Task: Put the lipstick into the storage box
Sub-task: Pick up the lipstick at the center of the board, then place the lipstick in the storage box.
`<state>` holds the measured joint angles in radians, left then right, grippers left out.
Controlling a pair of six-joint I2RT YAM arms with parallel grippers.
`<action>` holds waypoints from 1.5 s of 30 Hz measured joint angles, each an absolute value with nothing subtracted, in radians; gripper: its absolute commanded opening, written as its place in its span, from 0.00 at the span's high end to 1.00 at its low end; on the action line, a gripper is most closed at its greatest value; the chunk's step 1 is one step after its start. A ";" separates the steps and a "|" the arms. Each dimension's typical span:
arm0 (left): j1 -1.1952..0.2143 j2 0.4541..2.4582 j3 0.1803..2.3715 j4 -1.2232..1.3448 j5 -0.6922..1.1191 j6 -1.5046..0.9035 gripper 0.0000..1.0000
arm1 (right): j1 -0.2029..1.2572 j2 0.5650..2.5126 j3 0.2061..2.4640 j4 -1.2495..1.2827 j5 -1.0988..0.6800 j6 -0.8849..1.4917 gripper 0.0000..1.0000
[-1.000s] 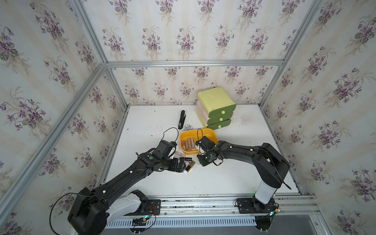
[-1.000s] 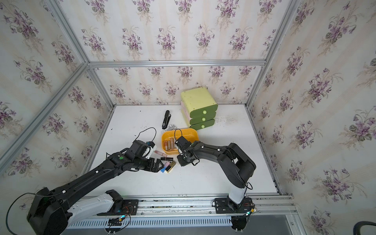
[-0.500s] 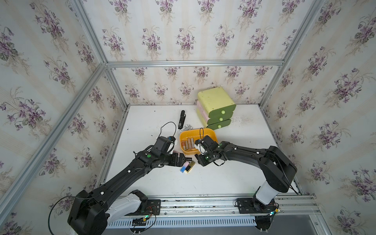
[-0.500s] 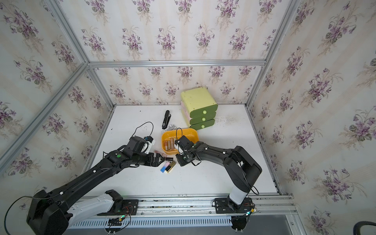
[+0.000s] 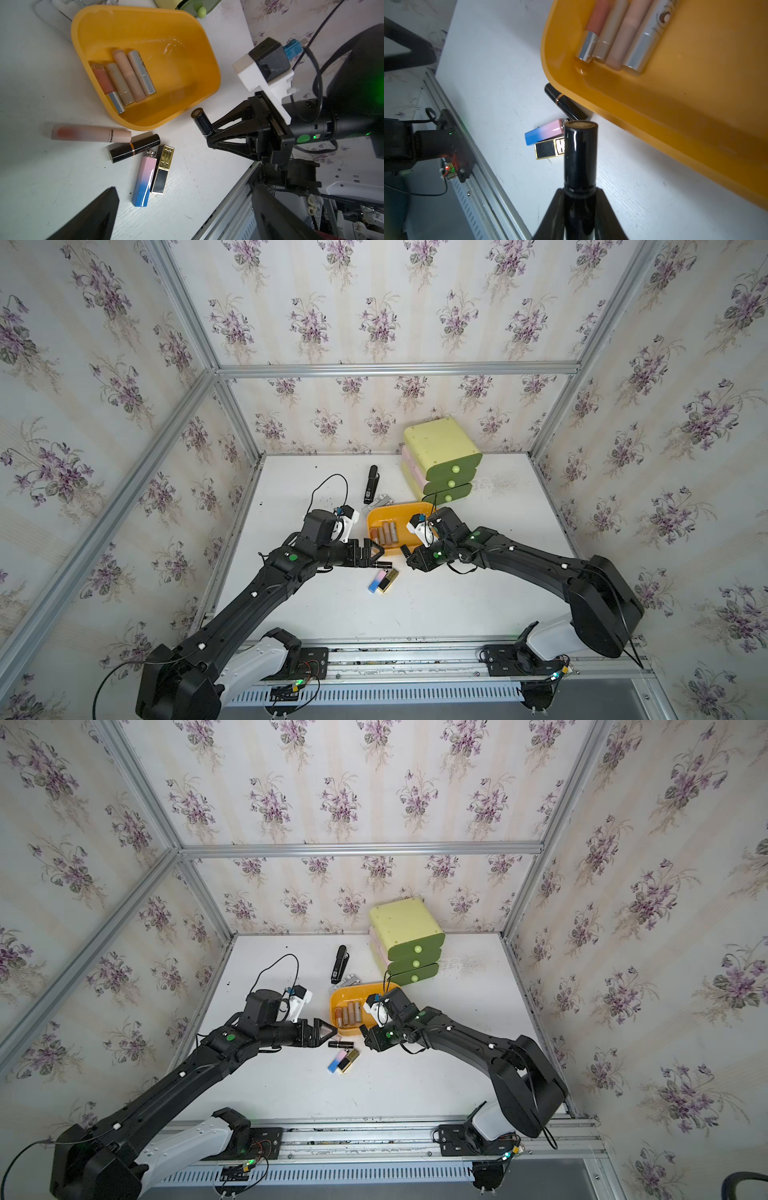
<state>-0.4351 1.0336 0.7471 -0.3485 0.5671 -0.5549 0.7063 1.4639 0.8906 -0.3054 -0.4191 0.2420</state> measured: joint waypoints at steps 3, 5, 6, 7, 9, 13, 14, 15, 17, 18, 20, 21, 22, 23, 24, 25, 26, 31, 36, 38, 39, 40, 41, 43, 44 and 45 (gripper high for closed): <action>-0.411 1.028 0.738 -0.295 0.625 -0.582 0.00 | 0.647 1.408 0.863 -0.275 -0.498 0.263 0.79; -0.405 1.031 0.738 -0.259 0.657 -0.591 0.00 | 0.603 1.380 0.851 -0.249 -0.553 0.271 0.79; -0.405 1.037 0.739 -0.236 0.676 -0.604 0.00 | 0.579 1.367 0.846 -0.231 -0.583 0.286 0.79; -0.404 1.046 0.739 -0.212 0.693 -0.612 0.00 | 0.550 1.358 0.841 -0.211 -0.616 0.292 0.79; -0.403 1.066 0.740 -0.169 0.724 -0.630 0.01 | 0.505 1.343 0.831 -0.174 -0.679 0.322 0.79; -0.406 1.112 0.752 -0.081 0.769 -0.670 0.01 | 0.472 1.326 0.824 -0.084 -0.794 0.382 0.79; -0.410 1.122 0.760 -0.065 0.775 -0.677 0.01 | 0.471 1.325 0.826 -0.064 -0.819 0.398 0.79; -0.415 1.133 0.770 -0.050 0.779 -0.684 0.01 | 0.469 1.326 0.828 -0.043 -0.842 0.413 0.79; -0.429 1.155 0.792 -0.026 0.786 -0.687 0.02 | 0.465 1.331 0.839 -0.011 -0.881 0.441 0.79; -0.436 1.166 0.804 -0.017 0.788 -0.688 0.02 | 0.465 1.334 0.846 0.006 -0.894 0.453 0.79; -0.448 1.183 0.823 -0.004 0.788 -0.690 0.02 | 0.464 1.344 0.860 0.025 -0.914 0.476 0.79; -0.453 1.188 0.830 -0.003 0.788 -0.691 0.02 | 0.464 1.351 0.868 0.032 -0.919 0.477 0.79; -0.456 1.191 0.833 0.002 0.788 -0.691 0.02 | 0.464 1.360 0.876 0.034 -0.921 0.483 0.79; -0.457 1.192 0.834 0.004 0.787 -0.693 0.02 | 0.464 1.368 0.883 0.038 -0.924 0.495 0.79; -0.458 1.192 0.834 0.004 0.784 -0.698 0.01 | 0.464 1.378 0.889 0.043 -0.923 0.498 0.79; -0.458 1.191 0.834 0.005 0.782 -0.697 0.01 | 0.464 1.388 0.894 0.048 -0.923 0.499 0.79; -0.458 1.191 0.834 0.006 0.779 -0.697 0.02 | 0.464 1.397 0.898 0.052 -0.923 0.503 0.79; -0.458 1.196 0.834 0.007 0.765 -0.696 0.03 | 0.464 1.423 0.900 0.084 -0.931 0.549 0.79; -0.458 1.250 0.871 0.029 0.765 -0.704 0.15 | 0.466 1.412 0.904 0.115 -0.955 0.561 0.79; -0.458 1.277 0.890 0.053 0.767 -0.717 0.19 | 0.469 1.402 0.905 0.116 -0.961 0.562 0.79; -0.458 1.291 0.899 0.068 0.770 -0.725 0.20 | 0.471 1.399 0.905 0.120 -0.962 0.562 0.79; -0.458 1.304 0.910 0.083 0.774 -0.737 0.21 | 0.471 1.396 0.906 0.122 -0.963 0.562 0.79; -0.458 1.316 0.916 0.098 0.777 -0.742 0.22 | 0.471 1.394 0.907 0.124 -0.965 0.562 0.79; -0.459 1.338 0.930 0.131 0.787 -0.762 0.24 | 0.472 1.390 0.907 0.130 -0.969 0.562 0.79; -0.461 1.348 0.936 0.139 0.789 -0.768 0.25 | 0.472 1.388 0.907 0.130 -0.970 0.562 0.79; -0.463 1.358 0.944 0.147 0.791 -0.769 0.26 | 0.472 1.387 0.907 0.130 -0.974 0.562 0.79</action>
